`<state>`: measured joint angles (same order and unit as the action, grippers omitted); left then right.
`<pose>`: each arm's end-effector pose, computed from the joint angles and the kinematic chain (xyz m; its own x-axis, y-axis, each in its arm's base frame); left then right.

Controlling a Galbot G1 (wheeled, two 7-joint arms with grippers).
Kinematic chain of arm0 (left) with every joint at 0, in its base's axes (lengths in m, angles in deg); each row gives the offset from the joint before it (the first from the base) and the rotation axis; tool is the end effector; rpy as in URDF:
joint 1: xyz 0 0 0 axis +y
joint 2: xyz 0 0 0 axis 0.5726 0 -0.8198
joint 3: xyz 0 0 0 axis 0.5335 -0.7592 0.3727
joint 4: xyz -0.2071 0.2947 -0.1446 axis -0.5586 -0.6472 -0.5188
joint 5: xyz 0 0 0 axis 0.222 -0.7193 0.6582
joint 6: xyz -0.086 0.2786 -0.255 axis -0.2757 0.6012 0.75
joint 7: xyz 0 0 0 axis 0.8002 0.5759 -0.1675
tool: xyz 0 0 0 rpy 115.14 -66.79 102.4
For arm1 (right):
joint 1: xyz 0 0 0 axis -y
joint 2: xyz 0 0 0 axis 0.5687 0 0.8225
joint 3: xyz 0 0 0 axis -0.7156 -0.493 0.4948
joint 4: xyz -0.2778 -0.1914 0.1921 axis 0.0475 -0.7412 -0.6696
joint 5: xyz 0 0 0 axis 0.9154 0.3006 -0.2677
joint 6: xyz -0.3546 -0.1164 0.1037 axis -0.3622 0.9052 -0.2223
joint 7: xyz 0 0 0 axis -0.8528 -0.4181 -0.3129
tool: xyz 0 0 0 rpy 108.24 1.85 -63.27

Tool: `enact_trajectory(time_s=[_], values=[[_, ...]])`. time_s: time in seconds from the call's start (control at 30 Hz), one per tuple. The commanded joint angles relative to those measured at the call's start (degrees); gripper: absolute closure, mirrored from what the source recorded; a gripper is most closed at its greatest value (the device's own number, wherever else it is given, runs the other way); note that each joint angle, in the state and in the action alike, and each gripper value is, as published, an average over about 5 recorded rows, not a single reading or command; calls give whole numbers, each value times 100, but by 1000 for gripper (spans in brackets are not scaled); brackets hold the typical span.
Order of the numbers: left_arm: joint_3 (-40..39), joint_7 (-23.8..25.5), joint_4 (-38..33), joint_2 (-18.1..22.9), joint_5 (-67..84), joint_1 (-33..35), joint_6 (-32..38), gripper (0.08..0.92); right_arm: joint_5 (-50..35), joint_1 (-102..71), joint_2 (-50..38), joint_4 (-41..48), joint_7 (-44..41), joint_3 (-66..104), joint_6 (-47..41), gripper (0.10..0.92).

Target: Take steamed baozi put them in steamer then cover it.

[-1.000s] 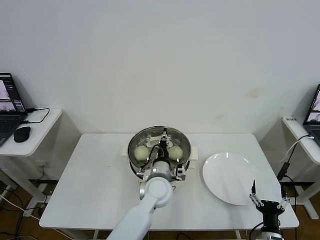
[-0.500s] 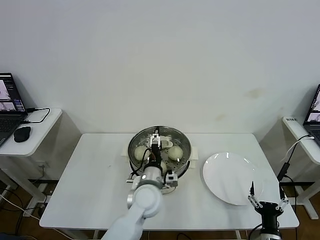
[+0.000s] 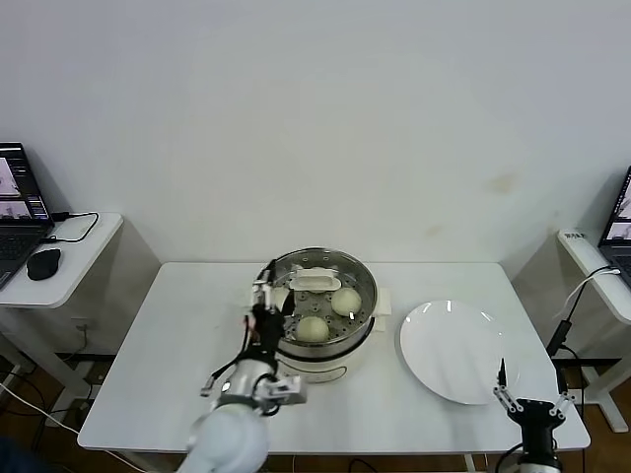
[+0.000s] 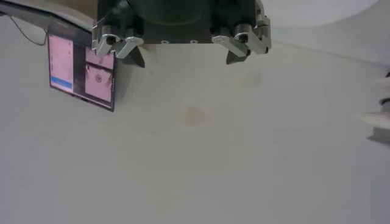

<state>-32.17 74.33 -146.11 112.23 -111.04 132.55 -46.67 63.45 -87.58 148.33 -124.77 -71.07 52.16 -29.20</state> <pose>0.2643 -0.0795 -0.2588 -0.9862 0.1529 -0.0633 -0.0007 0.3786 0.9255 0.1435 -0.1429 -0.4317 -0.9500 0.2553 -0.1797 0.3005 0.9037 -0.3050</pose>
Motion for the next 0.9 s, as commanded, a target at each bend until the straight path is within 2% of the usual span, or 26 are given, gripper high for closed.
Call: enact_trajectory(time_s=[0.03,0.17,0.3,0.53,0.9], values=[[2328,-1815,-709,-345,5772,1829,2439,177,-27,-87,15,-39,-19,-35,-20,202],[2736,-2035,-451,-305,6905,2216,2597,177,-46,-162,-3,-67,-50,-65,-49,203],[2918,-2014,-244,-256,7500,2454,2737,177,-101,-237,-50,-115,-98,-60,-86,203],[2980,-1817,159,-171,7565,2755,3182,177,-125,-278,-79,-143,-163,-97,-103,203],[2873,-1441,556,-150,7645,2882,3414,177,-169,-333,-126,-221,-388,-235,-198,203]])
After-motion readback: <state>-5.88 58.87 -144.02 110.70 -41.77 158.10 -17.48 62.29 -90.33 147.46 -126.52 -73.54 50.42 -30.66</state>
